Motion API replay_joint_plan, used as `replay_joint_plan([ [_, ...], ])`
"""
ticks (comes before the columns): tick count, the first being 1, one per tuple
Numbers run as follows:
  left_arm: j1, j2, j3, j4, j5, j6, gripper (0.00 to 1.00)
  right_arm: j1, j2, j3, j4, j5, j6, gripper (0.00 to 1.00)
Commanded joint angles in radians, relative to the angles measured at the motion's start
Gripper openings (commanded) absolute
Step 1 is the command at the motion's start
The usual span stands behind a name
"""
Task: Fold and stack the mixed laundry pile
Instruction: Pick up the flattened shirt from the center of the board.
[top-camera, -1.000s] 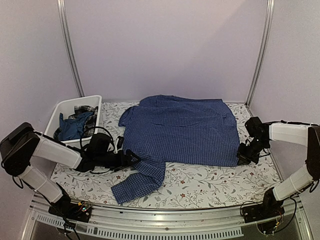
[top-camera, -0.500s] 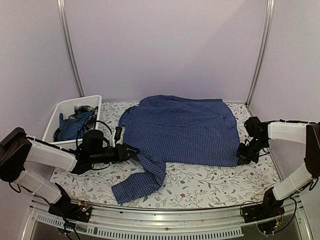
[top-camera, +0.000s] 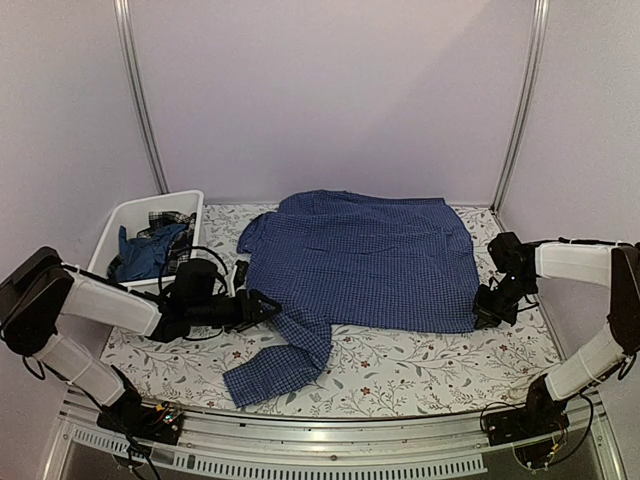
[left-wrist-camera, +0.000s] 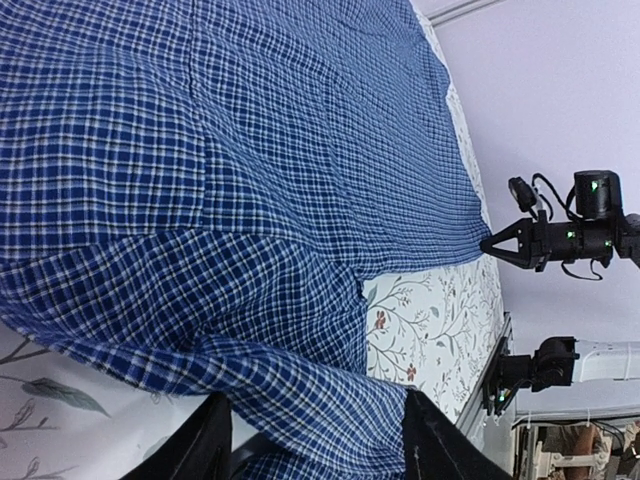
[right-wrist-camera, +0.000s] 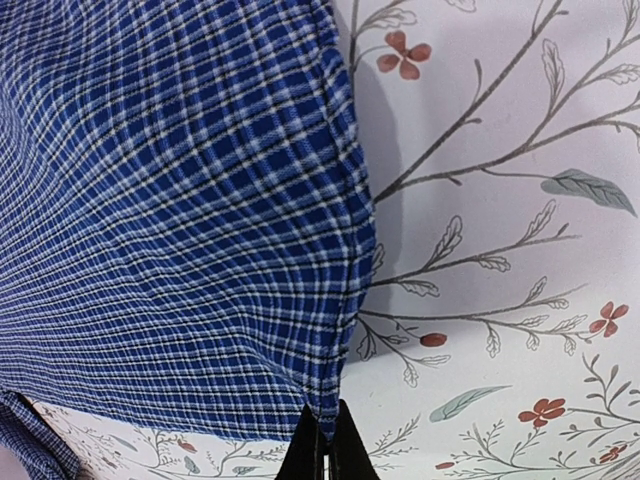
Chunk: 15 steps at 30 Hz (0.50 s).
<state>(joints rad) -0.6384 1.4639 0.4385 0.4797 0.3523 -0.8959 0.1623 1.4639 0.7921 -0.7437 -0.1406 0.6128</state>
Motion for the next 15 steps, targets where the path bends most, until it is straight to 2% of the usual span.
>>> replay_joint_plan([
  [1, 0.011, 0.043, 0.002, -0.007, 0.032, -0.022, 0.59, -0.006, 0.015, 0.02, -0.002, 0.009, -0.004, 0.0],
  [4, 0.018, 0.081, 0.003, 0.0, 0.052, -0.039, 0.67, -0.006, 0.014, 0.019, -0.003, 0.012, -0.007, 0.0],
  [11, 0.015, 0.091, 0.0, 0.026, 0.078, -0.043, 0.7, -0.006, 0.01, 0.018, -0.003, 0.016, -0.015, 0.0],
  [12, 0.014, 0.085, -0.007, 0.041, 0.08, -0.044, 0.68, -0.006, 0.009, 0.017, -0.004, 0.016, -0.015, 0.0],
  [15, 0.014, 0.054, -0.025, 0.1, 0.09, -0.037, 0.43, -0.006, 0.004, 0.012, -0.003, 0.016, -0.016, 0.0],
])
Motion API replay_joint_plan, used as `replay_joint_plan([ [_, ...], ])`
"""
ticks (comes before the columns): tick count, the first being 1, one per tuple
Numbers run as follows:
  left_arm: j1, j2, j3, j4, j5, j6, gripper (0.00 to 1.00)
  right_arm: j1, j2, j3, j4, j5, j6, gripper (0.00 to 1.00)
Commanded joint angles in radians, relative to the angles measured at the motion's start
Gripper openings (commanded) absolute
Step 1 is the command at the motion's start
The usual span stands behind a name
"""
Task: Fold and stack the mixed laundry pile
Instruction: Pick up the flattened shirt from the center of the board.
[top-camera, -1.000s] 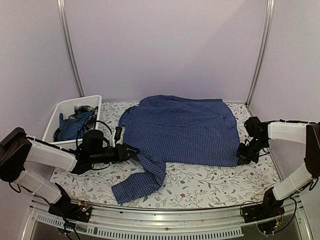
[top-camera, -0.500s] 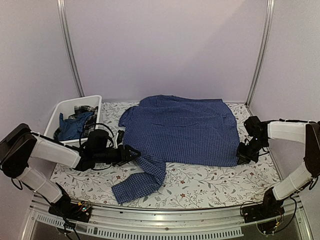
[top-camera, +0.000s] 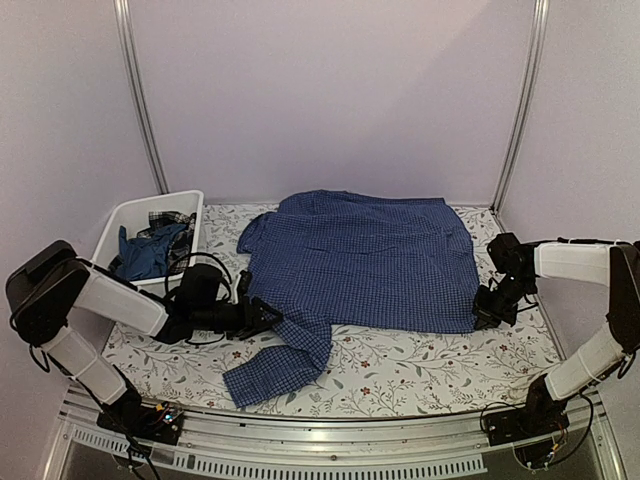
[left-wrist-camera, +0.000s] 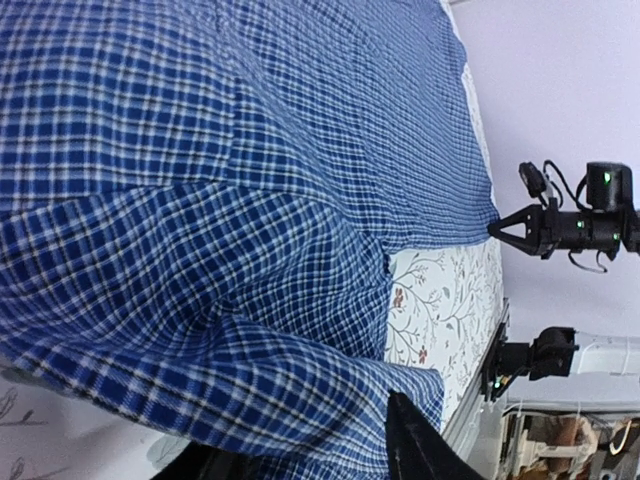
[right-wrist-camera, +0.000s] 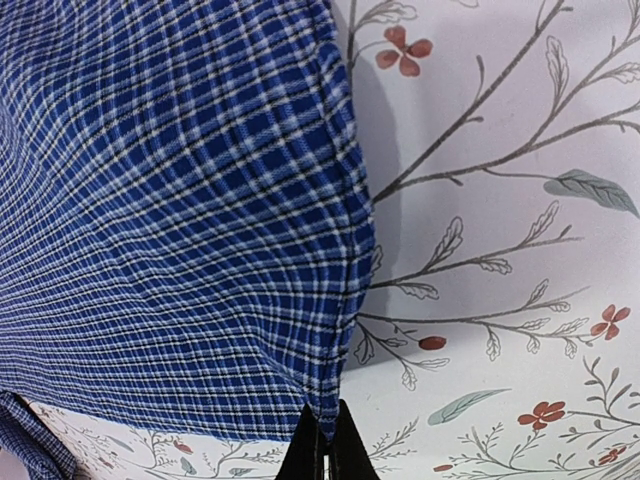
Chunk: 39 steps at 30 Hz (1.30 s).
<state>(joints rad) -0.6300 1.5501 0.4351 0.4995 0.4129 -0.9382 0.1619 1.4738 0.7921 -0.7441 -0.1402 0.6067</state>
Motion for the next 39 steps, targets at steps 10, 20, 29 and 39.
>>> replay_joint_plan([
  [10, 0.004, -0.117, -0.037, 0.03, 0.01, -0.006, 0.0, -0.009, -0.027, 0.017, -0.013, 0.018, -0.019, 0.0],
  [20, 0.018, -0.396, -0.012, -0.333, -0.085, -0.068, 0.0, -0.048, -0.134, 0.034, -0.106, 0.01, -0.038, 0.0],
  [29, 0.088, -0.315, 0.199, -0.436, -0.08, -0.002, 0.0, -0.076, -0.036, 0.189, -0.107, 0.031, -0.063, 0.0],
  [39, 0.162, -0.026, 0.506, -0.462, -0.067, 0.082, 0.0, -0.133, 0.143, 0.396, -0.071, 0.04, -0.134, 0.0],
])
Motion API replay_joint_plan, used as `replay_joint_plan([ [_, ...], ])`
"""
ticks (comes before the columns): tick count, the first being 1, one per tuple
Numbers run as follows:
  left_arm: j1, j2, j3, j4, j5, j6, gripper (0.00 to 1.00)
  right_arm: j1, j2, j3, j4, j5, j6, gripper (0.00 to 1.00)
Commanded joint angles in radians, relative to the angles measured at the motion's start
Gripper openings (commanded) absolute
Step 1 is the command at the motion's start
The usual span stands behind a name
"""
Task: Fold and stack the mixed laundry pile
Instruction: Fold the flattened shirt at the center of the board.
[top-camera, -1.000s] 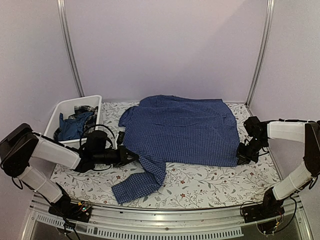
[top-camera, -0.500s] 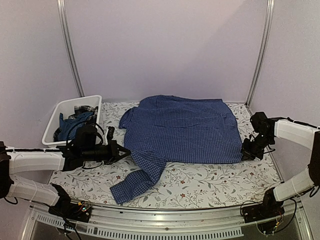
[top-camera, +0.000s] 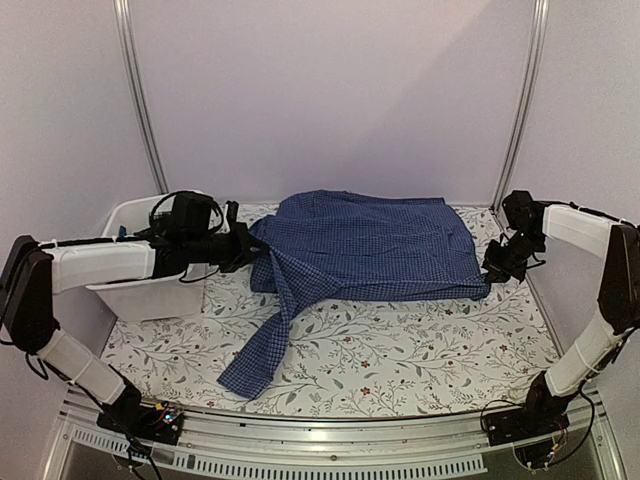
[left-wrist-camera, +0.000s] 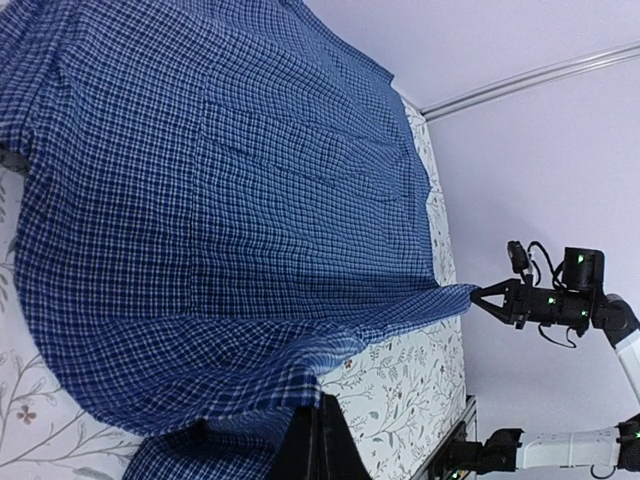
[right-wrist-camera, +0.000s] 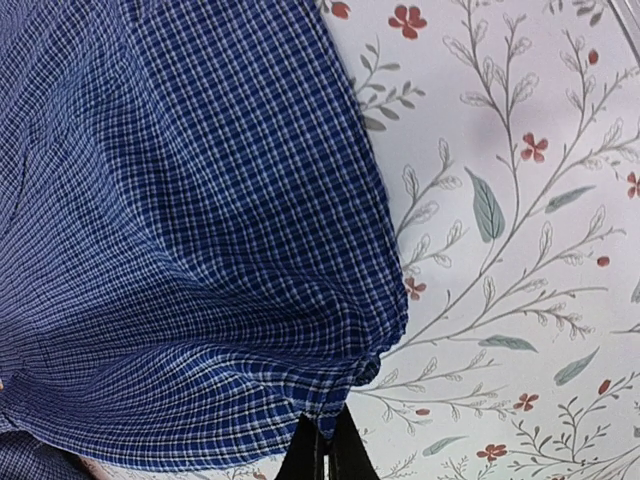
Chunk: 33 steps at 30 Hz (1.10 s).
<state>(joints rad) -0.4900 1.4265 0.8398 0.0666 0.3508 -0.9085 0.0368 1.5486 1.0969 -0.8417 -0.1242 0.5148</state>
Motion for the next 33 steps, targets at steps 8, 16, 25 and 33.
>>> replay_joint_plan([
  [8, 0.058, 0.322, 0.33, -0.063, -0.029, 0.096, 0.0, -0.02, 0.257, 0.242, 0.045, 0.036, -0.074, 0.0],
  [16, 0.085, 0.498, 0.503, -0.109, -0.02, 0.127, 0.0, -0.029, 0.359, 0.325, 0.039, 0.046, -0.1, 0.0],
  [25, 0.104, 0.62, 0.616, -0.102, -0.019, 0.154, 0.0, -0.029, 0.447, 0.368, 0.044, 0.037, -0.102, 0.0],
  [33, 0.123, 0.694, 0.688, -0.126, -0.016, 0.181, 0.0, -0.06, 0.489, 0.418, 0.04, 0.022, -0.113, 0.0],
])
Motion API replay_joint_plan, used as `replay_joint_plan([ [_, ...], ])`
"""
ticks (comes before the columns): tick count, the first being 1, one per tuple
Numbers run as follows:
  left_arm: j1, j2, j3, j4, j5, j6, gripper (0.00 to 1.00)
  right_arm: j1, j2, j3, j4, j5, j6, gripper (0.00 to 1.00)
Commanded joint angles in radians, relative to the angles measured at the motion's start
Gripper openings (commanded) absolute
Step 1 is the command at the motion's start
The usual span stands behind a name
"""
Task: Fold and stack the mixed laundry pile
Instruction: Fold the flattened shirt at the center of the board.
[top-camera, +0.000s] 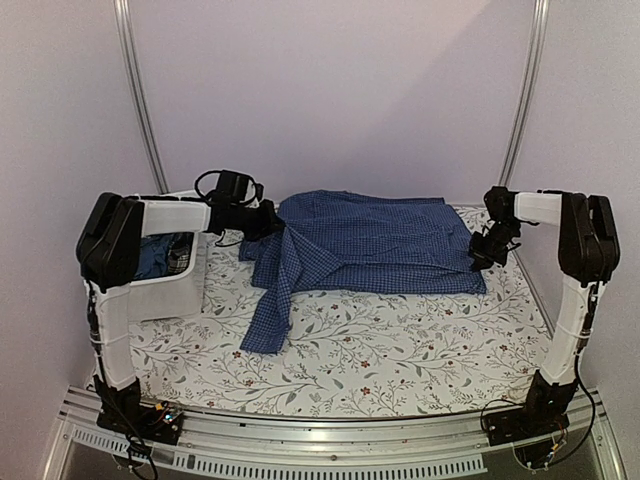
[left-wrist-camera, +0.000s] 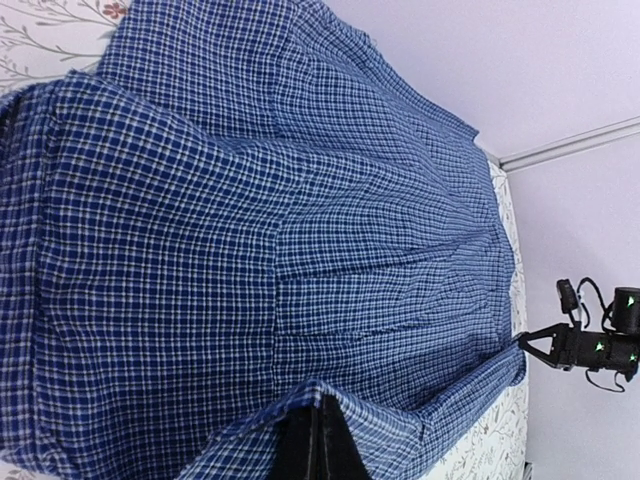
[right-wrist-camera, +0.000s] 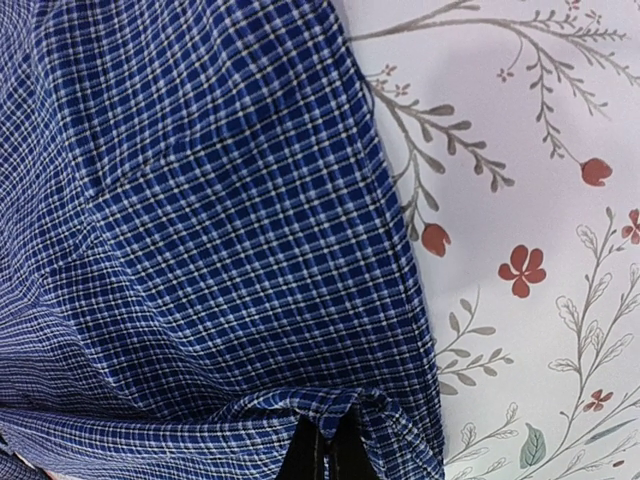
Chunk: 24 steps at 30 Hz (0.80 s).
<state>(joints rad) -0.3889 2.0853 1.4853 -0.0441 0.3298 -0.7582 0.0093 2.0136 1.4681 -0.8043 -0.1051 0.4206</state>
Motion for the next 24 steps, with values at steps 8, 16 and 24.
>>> replay_joint_plan([
  [8, 0.04, 0.065, 0.054, -0.017, -0.023, 0.018, 0.0, -0.038, 0.046, 0.12, 0.014, -0.044, -0.035, 0.17],
  [16, 0.058, 0.049, 0.123, -0.127, -0.043, 0.095, 0.5, -0.077, -0.099, 0.031, 0.012, -0.134, -0.084, 0.58],
  [24, -0.036, 0.013, 0.276, -0.42, -0.047, 0.458, 0.83, -0.076, -0.37, -0.398, 0.137, -0.267, -0.041, 0.6],
])
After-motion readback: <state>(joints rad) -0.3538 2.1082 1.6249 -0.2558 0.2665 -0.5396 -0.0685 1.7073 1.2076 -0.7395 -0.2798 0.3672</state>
